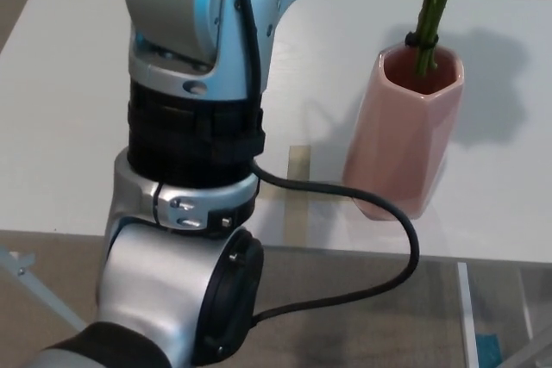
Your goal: Use the left hand to pick up the rose and then lift and insert it into the pink vase.
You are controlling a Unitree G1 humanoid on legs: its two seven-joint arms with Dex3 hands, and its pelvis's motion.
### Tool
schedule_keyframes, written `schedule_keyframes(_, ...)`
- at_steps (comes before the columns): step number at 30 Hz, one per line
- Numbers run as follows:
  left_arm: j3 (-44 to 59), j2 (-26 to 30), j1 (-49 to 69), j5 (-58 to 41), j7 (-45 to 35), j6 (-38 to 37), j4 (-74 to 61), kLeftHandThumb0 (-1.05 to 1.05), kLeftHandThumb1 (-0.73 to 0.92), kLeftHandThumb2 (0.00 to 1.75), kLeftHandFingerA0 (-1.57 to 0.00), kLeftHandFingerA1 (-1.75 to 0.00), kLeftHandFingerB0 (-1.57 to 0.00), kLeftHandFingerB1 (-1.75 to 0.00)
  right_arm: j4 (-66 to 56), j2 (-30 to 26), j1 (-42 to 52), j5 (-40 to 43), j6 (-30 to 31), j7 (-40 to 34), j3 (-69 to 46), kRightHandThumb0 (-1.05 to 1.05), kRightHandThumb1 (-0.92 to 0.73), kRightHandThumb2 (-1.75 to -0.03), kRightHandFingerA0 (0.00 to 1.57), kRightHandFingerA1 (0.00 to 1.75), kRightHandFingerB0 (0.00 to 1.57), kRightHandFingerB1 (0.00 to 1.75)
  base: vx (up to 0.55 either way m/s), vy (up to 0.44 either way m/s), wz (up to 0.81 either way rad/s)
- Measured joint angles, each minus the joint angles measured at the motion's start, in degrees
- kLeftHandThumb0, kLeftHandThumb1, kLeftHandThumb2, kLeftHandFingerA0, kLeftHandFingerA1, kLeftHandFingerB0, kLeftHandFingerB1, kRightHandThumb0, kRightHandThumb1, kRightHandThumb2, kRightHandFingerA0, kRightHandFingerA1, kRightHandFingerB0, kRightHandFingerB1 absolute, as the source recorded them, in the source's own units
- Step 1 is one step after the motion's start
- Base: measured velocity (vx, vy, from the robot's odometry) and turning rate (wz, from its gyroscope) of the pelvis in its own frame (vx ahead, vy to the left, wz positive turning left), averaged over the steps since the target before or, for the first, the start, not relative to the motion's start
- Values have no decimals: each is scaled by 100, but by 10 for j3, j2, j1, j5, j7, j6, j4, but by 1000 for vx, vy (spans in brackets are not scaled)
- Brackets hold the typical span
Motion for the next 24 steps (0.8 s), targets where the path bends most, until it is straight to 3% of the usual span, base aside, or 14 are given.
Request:
schedule_keyframes(4, -6, 0, 6, -1, 6, 0, 1, -16, 80, 69, -93, -143, -84, -74, 0, 0, -4, 0, 0, 0, 2, -28, -66, -59, 71, 50, 57, 44, 0, 0, 0)
schedule_keyframes(10, -29, 1, 27, 0, 9, -4, 2, -16, 80, 68, -95, -146, -80, -85, 0, 0, -7, -1, 0, 0, 6, -28, -66, -58, 71, 50, 57, 44, 0, 0, 0)
schedule_keyframes(24, -71, 3, 34, 11, 10, -42, 46, -16, 79, 68, -97, -147, -80, -89, -5, 1, -11, 0, 0, 2, 7, -27, -66, -59, 69, 49, 55, 43, 0, 0, 0)
